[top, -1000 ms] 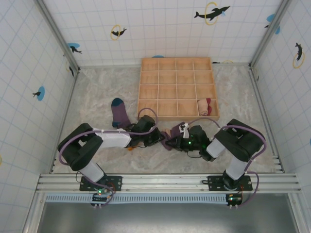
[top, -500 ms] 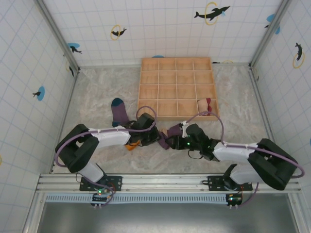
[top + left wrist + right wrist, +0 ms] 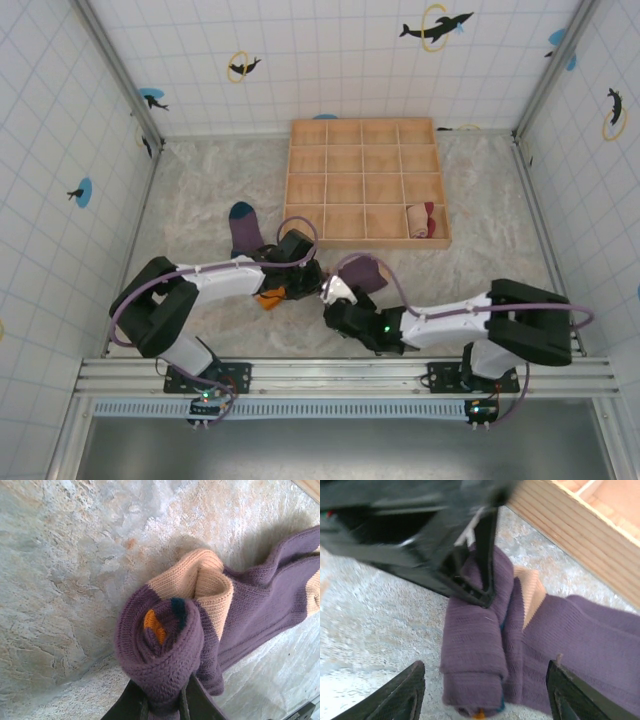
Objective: Roll the socks
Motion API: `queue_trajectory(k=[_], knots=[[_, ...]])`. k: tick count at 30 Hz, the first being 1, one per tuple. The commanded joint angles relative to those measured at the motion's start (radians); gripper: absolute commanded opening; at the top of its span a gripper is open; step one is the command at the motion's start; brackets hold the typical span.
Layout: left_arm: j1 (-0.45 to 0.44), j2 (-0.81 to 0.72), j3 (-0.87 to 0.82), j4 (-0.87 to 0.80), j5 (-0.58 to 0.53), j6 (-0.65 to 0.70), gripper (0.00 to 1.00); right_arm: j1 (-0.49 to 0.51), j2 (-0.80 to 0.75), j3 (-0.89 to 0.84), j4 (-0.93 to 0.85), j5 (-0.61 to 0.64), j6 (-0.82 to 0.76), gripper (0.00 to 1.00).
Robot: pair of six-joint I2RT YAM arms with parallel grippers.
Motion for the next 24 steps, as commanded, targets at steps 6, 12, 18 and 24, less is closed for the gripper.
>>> queue_trajectory(k=[6, 12, 18, 24], knots=[[0.005, 0.021, 0.012, -0.037, 0.036, 0.02, 0.0, 0.055, 0.242, 0.151, -0.009, 0.215, -0.138, 0.57], [0.008, 0.004, 0.005, -0.045, 0.032, 0.022, 0.05, 0.023, 0.284, 0.139, -0.006, 0.159, -0.083, 0.2], [0.033, -0.036, 0.01, -0.085, -0.003, 0.031, 0.67, -0.061, 0.216, 0.046, 0.035, -0.05, 0.011, 0.0], [0.07, -0.104, 0.024, -0.1, -0.014, 0.048, 0.81, -0.16, 0.13, -0.085, 0.167, -0.3, 0.077, 0.0]])
